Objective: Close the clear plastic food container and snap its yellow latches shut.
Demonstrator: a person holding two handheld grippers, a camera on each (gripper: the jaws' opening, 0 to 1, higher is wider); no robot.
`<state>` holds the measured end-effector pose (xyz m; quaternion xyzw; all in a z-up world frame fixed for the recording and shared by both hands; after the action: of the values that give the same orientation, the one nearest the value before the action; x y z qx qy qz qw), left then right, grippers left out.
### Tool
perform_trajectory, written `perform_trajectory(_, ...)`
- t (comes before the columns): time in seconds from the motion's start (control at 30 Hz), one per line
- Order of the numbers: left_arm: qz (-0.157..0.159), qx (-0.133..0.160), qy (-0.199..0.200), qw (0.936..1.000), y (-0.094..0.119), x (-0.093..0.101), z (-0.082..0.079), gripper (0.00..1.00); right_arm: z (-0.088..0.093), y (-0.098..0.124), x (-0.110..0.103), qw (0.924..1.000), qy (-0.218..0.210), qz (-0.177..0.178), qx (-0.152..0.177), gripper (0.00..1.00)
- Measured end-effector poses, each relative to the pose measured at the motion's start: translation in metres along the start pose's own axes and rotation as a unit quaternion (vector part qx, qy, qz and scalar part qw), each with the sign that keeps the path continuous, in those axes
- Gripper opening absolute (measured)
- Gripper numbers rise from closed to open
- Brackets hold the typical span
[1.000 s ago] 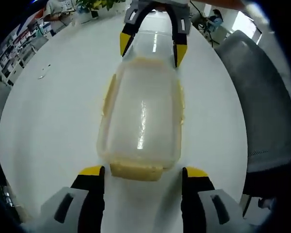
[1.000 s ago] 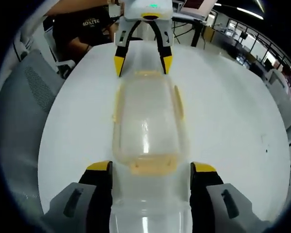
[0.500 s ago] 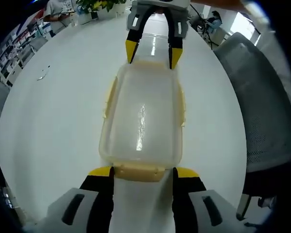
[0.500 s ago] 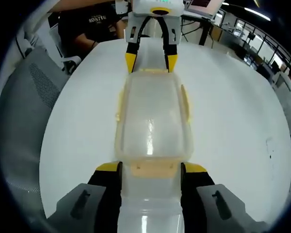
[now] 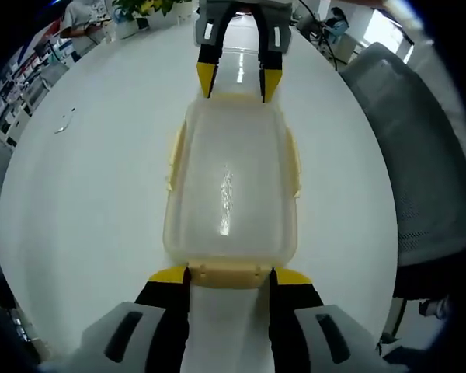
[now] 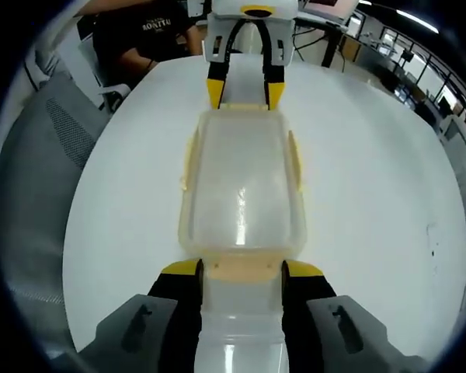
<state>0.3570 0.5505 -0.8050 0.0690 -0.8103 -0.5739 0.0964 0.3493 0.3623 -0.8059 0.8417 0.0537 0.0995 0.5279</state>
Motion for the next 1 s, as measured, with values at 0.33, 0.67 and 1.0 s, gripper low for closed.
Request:
perform_trajectory(0.33,-0.001,0.002,-0.006,1.0,-0.0008,0.0001,0.0012,0.34,0.0009,-0.0013,-0.0007,1.0,-0.001,-0.008,-0.004,0.37)
perform_trajectory(0.67,-0.007,0.009,-0.018,0.9998,-0.0022,0.0022,0.0014,0.34,-0.0004,-0.003,-0.0022,0.9997,-0.005,-0.01,-0.02,0.36)
perform_trajectory(1.0,-0.007,0.014,-0.016,0.9998,-0.002,0.0041,0.0017,0.33,-0.0003,-0.0031,-0.0014,0.9992,-0.007,-0.011,-0.038,0.35)
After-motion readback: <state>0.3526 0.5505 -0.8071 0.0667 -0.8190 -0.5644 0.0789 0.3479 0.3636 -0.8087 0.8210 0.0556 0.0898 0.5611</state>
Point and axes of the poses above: the point that each gripper's makers call its tool centre point, and the gripper's own axes: y roughly backward along the fingers, x roughly to its right, z roughly out of its underside, the point moved 4 cm from there along y, roughly backward along the fingers, and after that the axes turned 12 degrees about y, right-handed, at the moved point
